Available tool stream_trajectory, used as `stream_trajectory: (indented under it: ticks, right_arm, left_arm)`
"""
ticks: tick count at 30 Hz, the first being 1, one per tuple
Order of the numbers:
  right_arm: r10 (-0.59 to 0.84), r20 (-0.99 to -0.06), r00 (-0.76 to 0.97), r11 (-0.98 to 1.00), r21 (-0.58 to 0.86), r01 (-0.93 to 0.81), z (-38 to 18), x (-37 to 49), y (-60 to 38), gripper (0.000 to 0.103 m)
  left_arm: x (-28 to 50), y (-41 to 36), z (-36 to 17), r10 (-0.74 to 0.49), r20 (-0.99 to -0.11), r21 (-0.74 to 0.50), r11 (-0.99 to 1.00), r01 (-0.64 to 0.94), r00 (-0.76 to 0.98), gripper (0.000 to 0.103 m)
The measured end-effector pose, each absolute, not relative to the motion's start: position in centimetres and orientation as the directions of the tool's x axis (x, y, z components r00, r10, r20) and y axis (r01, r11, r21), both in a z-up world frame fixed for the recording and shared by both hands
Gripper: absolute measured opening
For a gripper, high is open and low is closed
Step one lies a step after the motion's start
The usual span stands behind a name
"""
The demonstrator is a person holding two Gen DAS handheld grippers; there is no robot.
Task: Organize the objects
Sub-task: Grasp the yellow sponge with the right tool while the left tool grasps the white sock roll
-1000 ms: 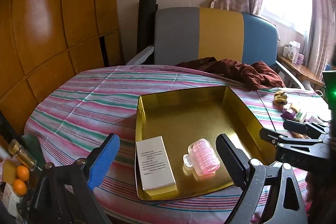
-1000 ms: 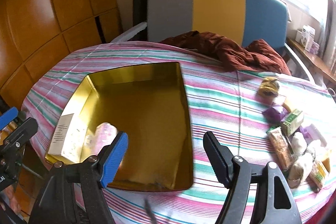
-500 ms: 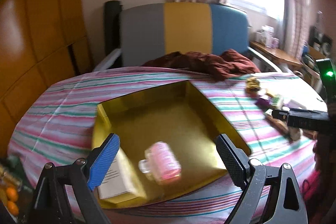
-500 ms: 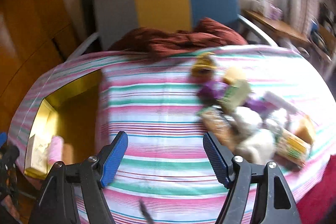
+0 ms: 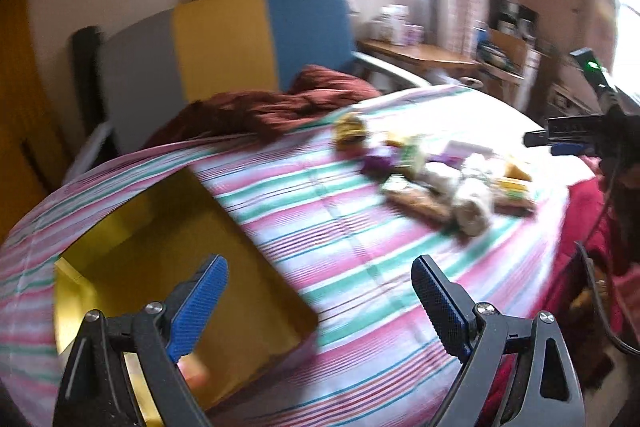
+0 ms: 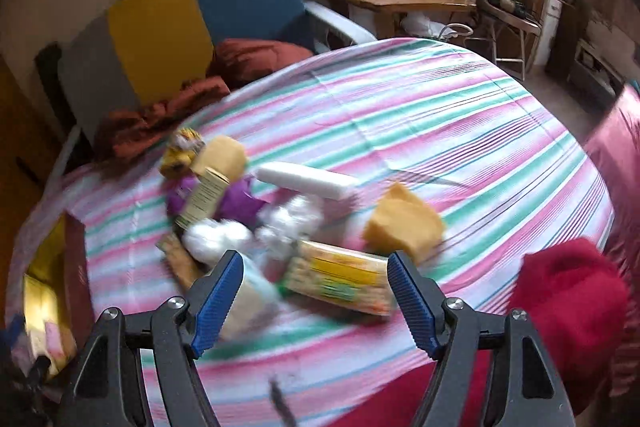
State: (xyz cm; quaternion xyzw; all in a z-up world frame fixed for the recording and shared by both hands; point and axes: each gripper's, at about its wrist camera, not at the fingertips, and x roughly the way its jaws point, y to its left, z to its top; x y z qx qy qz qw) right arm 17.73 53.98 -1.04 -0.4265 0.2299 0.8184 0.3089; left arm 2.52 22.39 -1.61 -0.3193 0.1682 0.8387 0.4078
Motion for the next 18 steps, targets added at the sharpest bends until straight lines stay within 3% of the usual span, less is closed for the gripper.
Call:
stream_trajectory:
  ticks: [10, 18]
  right_arm:
    - [0.306, -0.895, -0.324, -0.809, -0.065, -0.585, -2.5, 20.5, 57.4, 0.076]
    - [0.261, -0.926, -0.273, -0.826, -0.067, -0.560, -4.9, 18.2, 60.4, 0.076]
  left_arm:
    - [5.2, 31.2, -3.6, 0.661, -0.700, 0.018, -0.361, -0.932, -0.270, 0.093]
    - [5.8, 36.7, -5.5, 0.667, -0.721, 0.011, -0.258, -0.966, -0.187, 0.092]
